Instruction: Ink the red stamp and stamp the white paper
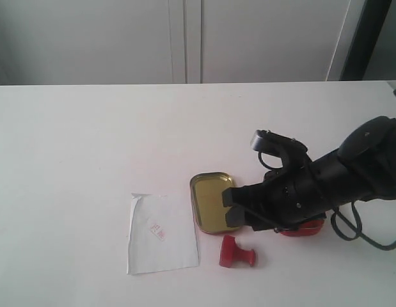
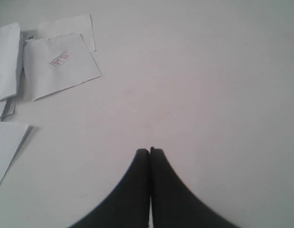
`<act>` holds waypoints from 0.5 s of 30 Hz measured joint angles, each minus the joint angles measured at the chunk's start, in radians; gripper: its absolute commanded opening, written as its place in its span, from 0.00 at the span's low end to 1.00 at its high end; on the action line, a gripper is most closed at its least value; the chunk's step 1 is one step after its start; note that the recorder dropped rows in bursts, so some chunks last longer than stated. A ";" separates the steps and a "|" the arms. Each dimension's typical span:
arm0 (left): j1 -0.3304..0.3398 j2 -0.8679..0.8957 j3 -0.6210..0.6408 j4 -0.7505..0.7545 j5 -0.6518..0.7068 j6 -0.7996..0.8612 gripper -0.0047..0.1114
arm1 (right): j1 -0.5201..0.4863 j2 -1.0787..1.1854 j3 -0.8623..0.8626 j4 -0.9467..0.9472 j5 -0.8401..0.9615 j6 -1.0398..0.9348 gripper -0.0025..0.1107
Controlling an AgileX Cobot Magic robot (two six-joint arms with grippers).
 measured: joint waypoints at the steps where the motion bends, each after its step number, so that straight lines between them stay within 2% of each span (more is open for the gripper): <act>1: 0.000 0.000 0.000 0.000 0.000 0.000 0.04 | 0.000 -0.016 0.000 -0.011 -0.007 0.004 0.43; 5: 0.000 0.000 0.000 0.000 0.000 0.000 0.04 | 0.000 -0.067 0.000 -0.065 -0.029 0.006 0.29; 10: 0.000 0.000 0.000 0.000 0.000 0.000 0.04 | 0.000 -0.130 0.000 -0.124 -0.036 0.006 0.04; 15: 0.000 0.000 0.000 0.000 0.000 0.000 0.04 | 0.000 -0.194 0.000 -0.211 -0.036 0.027 0.02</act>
